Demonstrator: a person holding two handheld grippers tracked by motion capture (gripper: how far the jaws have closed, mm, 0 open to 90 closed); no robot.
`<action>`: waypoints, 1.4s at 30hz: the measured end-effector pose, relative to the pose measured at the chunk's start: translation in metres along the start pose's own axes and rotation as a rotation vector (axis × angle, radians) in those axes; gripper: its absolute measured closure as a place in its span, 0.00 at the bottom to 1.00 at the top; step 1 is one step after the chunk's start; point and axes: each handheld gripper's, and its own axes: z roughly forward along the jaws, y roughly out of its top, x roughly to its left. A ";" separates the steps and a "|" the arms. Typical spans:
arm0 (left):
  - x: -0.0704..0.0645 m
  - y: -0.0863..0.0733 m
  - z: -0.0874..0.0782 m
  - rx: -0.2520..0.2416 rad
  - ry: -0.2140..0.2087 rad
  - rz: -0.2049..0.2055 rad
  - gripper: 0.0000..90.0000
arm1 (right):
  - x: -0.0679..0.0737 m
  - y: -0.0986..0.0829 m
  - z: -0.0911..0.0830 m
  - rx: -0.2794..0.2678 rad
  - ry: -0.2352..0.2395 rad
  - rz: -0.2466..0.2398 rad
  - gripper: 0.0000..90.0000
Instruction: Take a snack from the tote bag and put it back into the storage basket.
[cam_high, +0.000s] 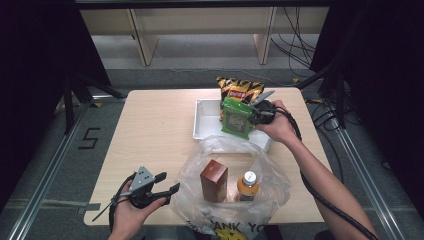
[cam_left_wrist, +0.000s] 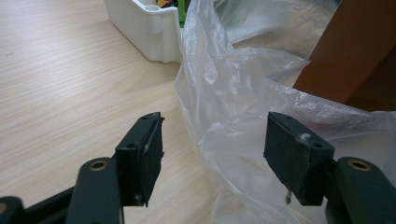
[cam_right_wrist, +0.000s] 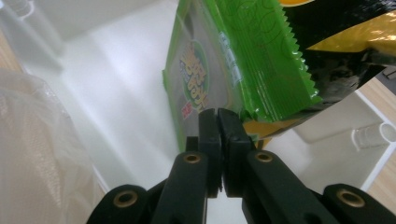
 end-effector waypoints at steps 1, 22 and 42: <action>0.000 0.000 -0.001 0.001 -0.001 0.000 0.41 | -0.001 0.001 0.001 -0.006 -0.006 -0.008 0.99; 0.001 0.000 -0.003 -0.001 0.005 0.000 0.41 | 0.003 0.000 -0.008 -0.066 -0.032 0.076 0.85; 0.000 0.002 -0.003 -0.012 0.004 0.013 0.41 | 0.023 -0.023 -0.064 -0.207 0.077 0.158 0.67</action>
